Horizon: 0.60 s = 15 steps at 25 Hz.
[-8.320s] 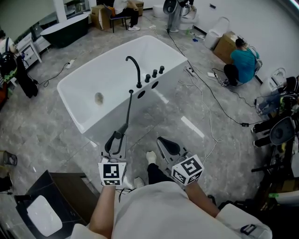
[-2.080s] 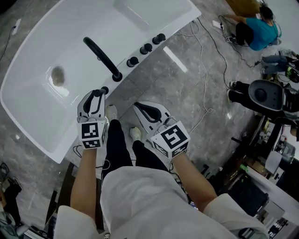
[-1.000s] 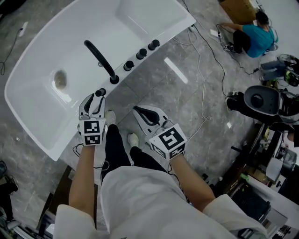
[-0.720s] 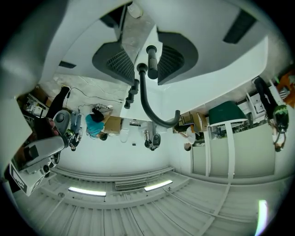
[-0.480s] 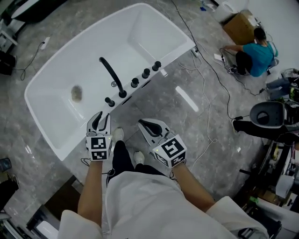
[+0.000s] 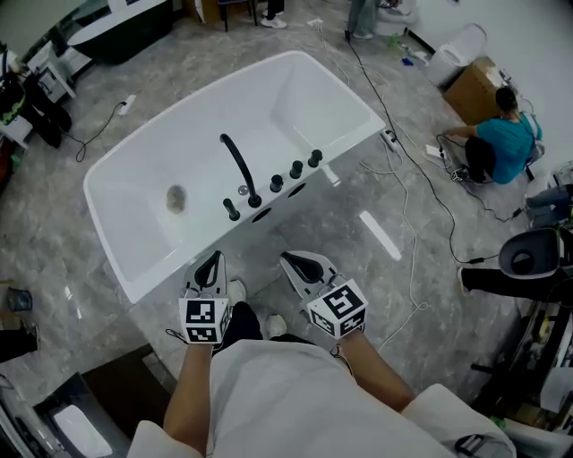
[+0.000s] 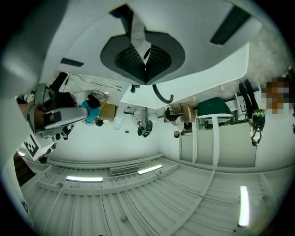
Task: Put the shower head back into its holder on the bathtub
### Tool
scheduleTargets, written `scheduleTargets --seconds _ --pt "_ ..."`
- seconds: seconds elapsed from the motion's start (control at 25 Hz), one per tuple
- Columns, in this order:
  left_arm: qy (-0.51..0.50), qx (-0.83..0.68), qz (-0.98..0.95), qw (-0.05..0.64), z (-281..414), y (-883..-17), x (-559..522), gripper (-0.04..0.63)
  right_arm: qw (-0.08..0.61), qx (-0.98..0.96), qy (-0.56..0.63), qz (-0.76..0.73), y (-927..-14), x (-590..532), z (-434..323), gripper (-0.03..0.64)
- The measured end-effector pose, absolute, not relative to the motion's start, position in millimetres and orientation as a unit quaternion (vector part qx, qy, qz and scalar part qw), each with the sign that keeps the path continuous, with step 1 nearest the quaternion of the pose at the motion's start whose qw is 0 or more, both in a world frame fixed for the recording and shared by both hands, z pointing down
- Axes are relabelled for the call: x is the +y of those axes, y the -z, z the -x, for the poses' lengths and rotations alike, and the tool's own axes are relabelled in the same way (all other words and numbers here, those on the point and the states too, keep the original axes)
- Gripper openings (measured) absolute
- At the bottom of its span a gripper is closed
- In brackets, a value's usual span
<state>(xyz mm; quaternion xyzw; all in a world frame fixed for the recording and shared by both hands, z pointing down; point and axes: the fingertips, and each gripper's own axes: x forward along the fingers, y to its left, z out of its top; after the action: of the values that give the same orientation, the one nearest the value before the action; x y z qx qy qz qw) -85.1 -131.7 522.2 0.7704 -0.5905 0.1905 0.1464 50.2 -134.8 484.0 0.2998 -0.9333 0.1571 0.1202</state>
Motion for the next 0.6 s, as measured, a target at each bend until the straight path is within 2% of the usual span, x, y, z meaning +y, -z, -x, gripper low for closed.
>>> scheduleTargets --seconds 0.6 --pt "-0.124 -0.591 -0.786 0.129 113.4 -457.6 -85.0 0.012 0.094 -0.940 -0.118 -0.305 -442.5 -107.2 -24.3 0.018"
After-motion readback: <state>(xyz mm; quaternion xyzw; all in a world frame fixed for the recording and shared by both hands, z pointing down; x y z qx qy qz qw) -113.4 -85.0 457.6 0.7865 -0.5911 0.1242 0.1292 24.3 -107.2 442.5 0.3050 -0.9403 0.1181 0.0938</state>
